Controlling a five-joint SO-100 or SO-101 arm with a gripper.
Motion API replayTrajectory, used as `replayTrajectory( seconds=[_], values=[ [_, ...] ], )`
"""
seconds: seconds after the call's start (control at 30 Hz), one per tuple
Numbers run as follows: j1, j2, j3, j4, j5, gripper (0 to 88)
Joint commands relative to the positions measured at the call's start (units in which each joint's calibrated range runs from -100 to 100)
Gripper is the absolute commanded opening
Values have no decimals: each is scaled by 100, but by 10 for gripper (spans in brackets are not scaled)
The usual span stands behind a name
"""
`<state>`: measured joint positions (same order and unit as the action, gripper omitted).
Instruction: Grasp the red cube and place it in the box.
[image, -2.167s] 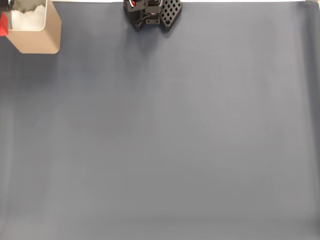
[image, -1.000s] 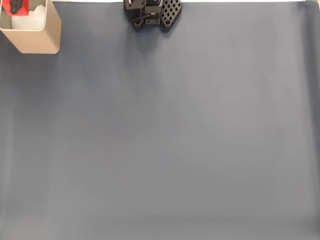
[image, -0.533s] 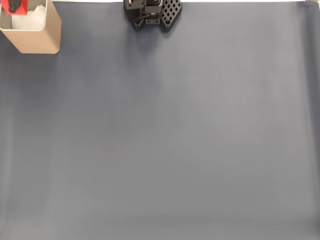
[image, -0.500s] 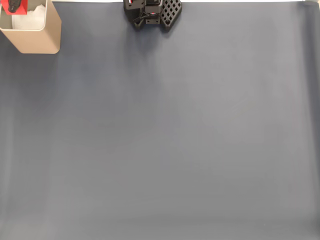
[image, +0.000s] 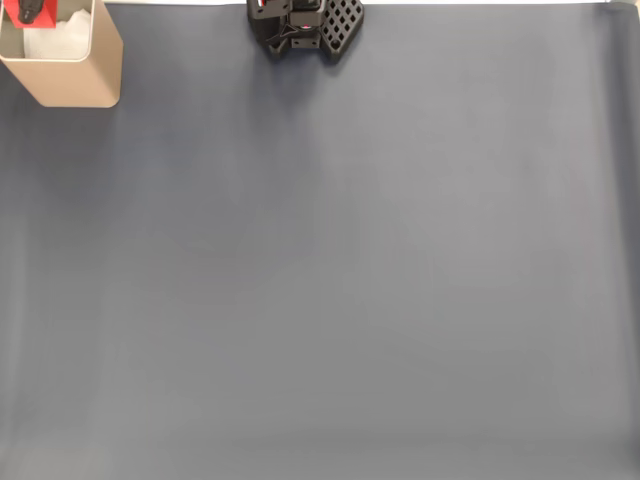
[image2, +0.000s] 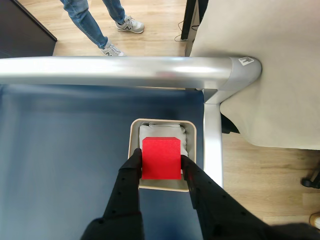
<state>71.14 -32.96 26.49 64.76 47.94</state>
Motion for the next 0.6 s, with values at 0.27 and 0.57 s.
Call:
replayTrajectory(
  seconds=[0.27,0.57],
  values=[
    [-5,-214,-222,24,24,7],
    [-5,-257,-195,73,34,147]
  ],
)
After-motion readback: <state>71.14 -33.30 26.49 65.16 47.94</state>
